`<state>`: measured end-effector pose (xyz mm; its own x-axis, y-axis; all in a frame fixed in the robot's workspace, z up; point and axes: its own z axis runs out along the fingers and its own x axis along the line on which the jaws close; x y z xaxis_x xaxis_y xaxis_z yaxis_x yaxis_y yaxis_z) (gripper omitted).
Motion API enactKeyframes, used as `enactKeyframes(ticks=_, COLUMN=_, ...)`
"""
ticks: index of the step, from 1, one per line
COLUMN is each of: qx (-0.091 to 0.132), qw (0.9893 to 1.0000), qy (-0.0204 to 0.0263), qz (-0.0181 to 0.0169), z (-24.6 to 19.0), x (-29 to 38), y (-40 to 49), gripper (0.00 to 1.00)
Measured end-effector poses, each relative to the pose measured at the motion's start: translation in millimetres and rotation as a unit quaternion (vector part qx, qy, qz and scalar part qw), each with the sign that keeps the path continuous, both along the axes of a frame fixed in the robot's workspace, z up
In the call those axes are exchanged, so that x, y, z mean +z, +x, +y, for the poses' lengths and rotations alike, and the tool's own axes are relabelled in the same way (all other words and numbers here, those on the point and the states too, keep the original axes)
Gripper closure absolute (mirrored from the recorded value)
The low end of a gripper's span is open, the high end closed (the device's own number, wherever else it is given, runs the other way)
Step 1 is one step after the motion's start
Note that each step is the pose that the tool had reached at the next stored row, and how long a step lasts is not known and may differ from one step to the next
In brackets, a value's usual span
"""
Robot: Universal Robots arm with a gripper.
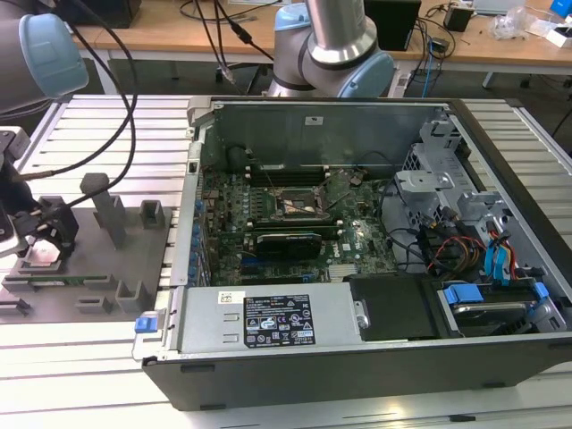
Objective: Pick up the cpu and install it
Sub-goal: 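Pick up the cpu and move it towards the insertion slot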
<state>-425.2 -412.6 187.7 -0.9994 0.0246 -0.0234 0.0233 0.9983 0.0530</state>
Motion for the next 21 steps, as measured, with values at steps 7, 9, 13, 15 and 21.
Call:
enactKeyframes(ticks=7, qx=0.002, qw=1.0000, qy=0.0001, qz=-0.0001, z=0.9, x=-3.4, y=-1.7, gripper=0.27)
enactKeyframes(ticks=9, qx=0.002, qw=1.0000, qy=0.0001, qz=-0.0001, z=1.1, x=-3.5, y=-2.2, gripper=0.27)
enactKeyframes(ticks=13, qx=-0.019, qw=0.9998, qy=0.0001, qz=-0.0001, z=1.3, x=-3.5, y=-3.9, gripper=0.27)
enactKeyframes(ticks=15, qx=-0.021, qw=0.9998, qy=0.0001, qz=-0.0001, z=1.3, x=-3.5, y=-3.9, gripper=0.27)
enactKeyframes(ticks=21, qx=-0.021, qw=0.9998, qy=0.0001, qz=-0.0001, z=1.4, x=-2.0, y=-3.7, gripper=0.27)
